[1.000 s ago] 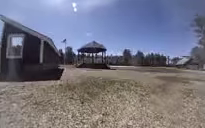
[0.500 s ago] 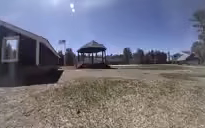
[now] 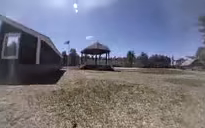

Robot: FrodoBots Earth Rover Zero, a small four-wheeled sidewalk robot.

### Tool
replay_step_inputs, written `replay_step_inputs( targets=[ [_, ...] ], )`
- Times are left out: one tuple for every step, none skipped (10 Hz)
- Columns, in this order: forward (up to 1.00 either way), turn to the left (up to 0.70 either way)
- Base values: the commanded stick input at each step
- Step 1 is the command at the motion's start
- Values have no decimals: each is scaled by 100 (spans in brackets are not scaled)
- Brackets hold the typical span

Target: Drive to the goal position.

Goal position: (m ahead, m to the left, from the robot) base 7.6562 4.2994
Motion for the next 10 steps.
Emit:
replay_step_inputs(
  targets=[
    [70,0],
    [70,0],
    [70,0],
    [70,0],
    [70,0],
    [70,0],
    [70,0],
    [70,0],
    [70,0],
    [70,0]
  ],
)
